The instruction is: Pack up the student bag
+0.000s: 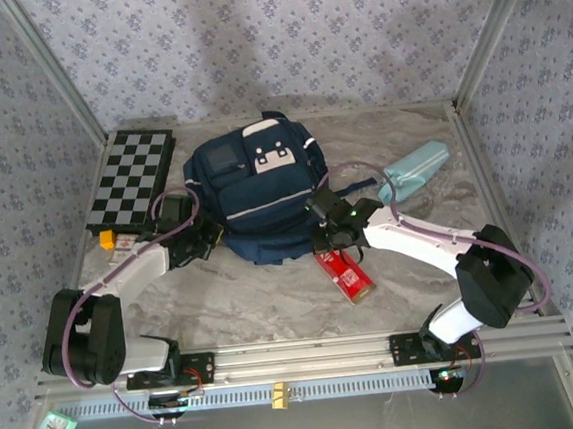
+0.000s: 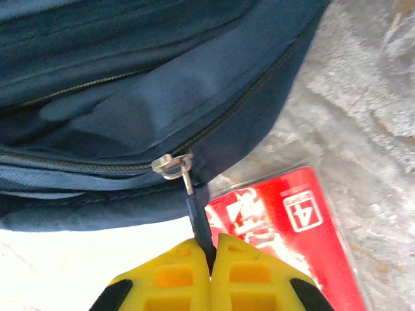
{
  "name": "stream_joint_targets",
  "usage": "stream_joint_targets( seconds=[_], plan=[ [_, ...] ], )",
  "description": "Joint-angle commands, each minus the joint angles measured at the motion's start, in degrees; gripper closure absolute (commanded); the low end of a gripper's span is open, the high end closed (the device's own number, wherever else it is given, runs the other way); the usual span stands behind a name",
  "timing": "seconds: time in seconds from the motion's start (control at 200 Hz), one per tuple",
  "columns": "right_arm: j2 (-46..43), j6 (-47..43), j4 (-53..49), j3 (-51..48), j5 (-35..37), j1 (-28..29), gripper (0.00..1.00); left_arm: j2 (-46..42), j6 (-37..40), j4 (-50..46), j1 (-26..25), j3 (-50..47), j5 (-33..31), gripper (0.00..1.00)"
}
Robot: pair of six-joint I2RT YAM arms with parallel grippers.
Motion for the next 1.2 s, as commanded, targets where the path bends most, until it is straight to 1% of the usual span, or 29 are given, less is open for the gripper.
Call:
stream_joint_targets(
  seconds=[0.0, 0.09, 0.18, 0.21, 0.275, 0.345, 0.39, 0.455, 0.52, 0.555, 0.68, 0.885, 0.94, 1.099, 1.194],
  plan=[
    [-0.9, -4.7, -2.0, 0.1, -0.3, 1.8, 1.0, 1.6, 4.6, -1.0, 2.4, 5.4, -3.8, 1.0],
    [0.9, -5.7, 0.6, 2.4, -2.1, 5.7, 1.0, 4.0, 7.1, 0.6, 2.9, 8.0, -2.9, 1.0],
    [3.7, -5.3, 3.9, 4.6, -5.3, 7.9, 1.0, 6.7, 10.5, 1.5, 3.3, 11.1, -1.2, 1.0],
    [4.5, -4.9, 4.9, 5.1, -6.0, 8.5, 1.0, 7.7, 11.7, 1.6, 3.6, 12.3, 0.3, 0.98],
    [6.3, -4.2, 6.1, 6.2, -6.2, 9.0, 1.0, 9.3, 14.8, 0.8, 4.2, 14.9, 3.6, 0.92],
    [7.5, -3.7, 6.5, 6.7, -6.3, 8.8, 1.0, 9.6, 17.3, -1.6, 4.3, 16.7, 5.3, 0.78],
    [7.8, -3.5, 7.1, 6.7, -6.3, 8.6, 1.0, 8.8, 17.5, -3.7, 4.3, 16.8, 5.4, 0.7],
    [7.9, -3.5, 7.0, 6.4, -5.9, 8.7, 1.0, 7.1, 13.3, -5.1, 4.3, 15.1, 6.5, 0.66],
    [8.0, -3.3, 6.6, 6.0, -5.2, 8.6, 1.0, 5.6, 6.3, -1.9, 3.8, 12.2, 10.0, 0.62],
    [7.9, -3.3, 6.7, 5.8, -5.2, 8.5, 1.0, 4.5, 3.5, -1.9, 3.0, 11.0, 10.1, 0.6],
    [7.6, -2.8, 6.1, 4.9, -3.9, 8.3, 1.0, -0.3, -3.1, -4.9, -2.6, 8.8, 4.8, 0.54],
    [7.0, -2.3, 7.3, 3.7, -3.7, 8.2, 1.0, -5.1, -15.7, -2.5, -11.3, 4.3, -1.0, 0.39],
    [7.2, -2.3, 7.5, 3.6, -3.8, 8.2, 1.0, -5.1, -17.8, -2.9, -13.3, 4.3, -2.7, 0.36],
    [7.5, -2.2, 8.4, 3.3, -3.6, 8.2, 1.0, -2.9, -22.2, -3.6, -17.9, 5.9, -5.3, 0.32],
    [7.9, -1.6, 8.9, 3.1, -3.5, 8.0, 1.0, -0.6, -23.8, -4.8, -18.9, 7.5, -6.3, 0.32]
  ],
)
